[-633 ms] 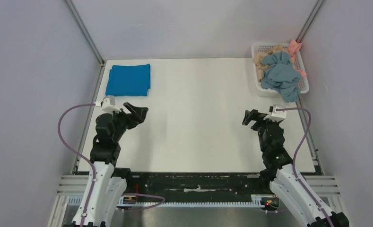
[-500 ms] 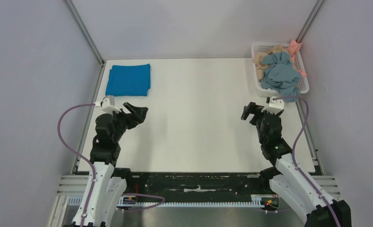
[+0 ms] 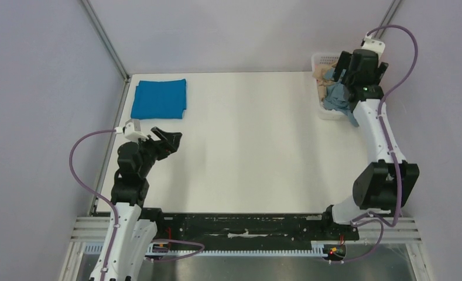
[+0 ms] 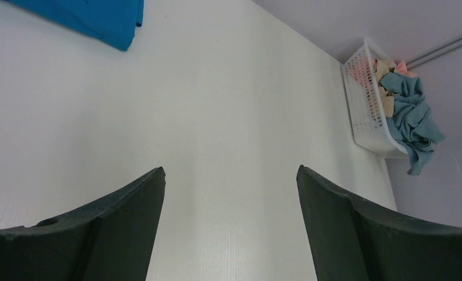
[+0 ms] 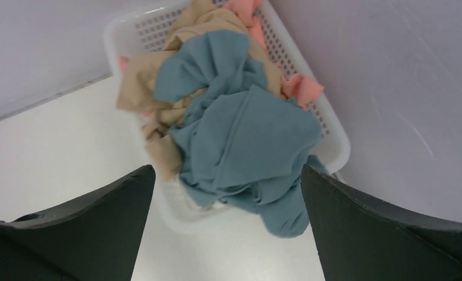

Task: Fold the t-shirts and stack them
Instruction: Grab crumpled tshirt from bin with the right arm

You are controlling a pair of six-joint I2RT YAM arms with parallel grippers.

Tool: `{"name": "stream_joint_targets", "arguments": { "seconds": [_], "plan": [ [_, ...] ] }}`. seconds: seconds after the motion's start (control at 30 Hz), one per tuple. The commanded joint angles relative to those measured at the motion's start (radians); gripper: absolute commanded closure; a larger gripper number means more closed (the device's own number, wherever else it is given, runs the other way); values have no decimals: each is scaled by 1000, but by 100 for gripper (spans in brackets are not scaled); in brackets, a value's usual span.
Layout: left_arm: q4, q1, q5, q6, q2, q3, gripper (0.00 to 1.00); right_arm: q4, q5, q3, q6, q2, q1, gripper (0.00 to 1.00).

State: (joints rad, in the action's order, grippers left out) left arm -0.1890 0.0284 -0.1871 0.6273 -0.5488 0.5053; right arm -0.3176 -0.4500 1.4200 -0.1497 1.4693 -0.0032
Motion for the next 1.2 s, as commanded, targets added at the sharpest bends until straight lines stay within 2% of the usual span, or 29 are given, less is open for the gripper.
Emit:
{"name": "stream_joint_targets", "arguments": {
  "seconds": [0.0,0.13,0.2,0.3,0.4,0.43,0.47,0.5,0.53,0.6,0.63,0.77,1.0,1.17],
  "plan": [
    [11,1,20,-31,4,11,12,-163,150,178,100,171,-138,2],
    [5,1,30,-30,-3,12,12,-209,209,281,142,304,-196,2],
    [5,0,40,-29,-2,10,12,-228,188,304,118,354,-214,2],
    [2,0,52,-28,-2,11,12,-201,240,261,93,402,-235,1],
    [-1,1,71,-22,-5,10,12,-104,390,185,81,436,-262,16],
    [-2,1,75,-23,-6,11,12,-77,427,174,77,446,-267,22],
    [-5,0,76,-23,-9,12,12,-66,446,171,71,457,-270,34],
    [-11,1,79,-22,-9,13,12,-62,489,176,63,466,-272,56],
    [-15,0,82,-23,-8,15,12,-56,519,180,61,467,-273,72],
    [-18,1,89,-22,-5,15,12,-35,547,182,58,447,-272,97],
    [-17,1,89,-23,-2,14,12,-26,548,184,55,426,-271,100],
    [-19,1,90,-20,6,14,12,7,563,194,62,311,-272,100],
    [-27,1,95,-16,12,15,12,126,698,139,7,50,-260,100],
    [-33,1,100,-12,7,19,12,136,798,192,17,-63,-149,100]
  ]
}}
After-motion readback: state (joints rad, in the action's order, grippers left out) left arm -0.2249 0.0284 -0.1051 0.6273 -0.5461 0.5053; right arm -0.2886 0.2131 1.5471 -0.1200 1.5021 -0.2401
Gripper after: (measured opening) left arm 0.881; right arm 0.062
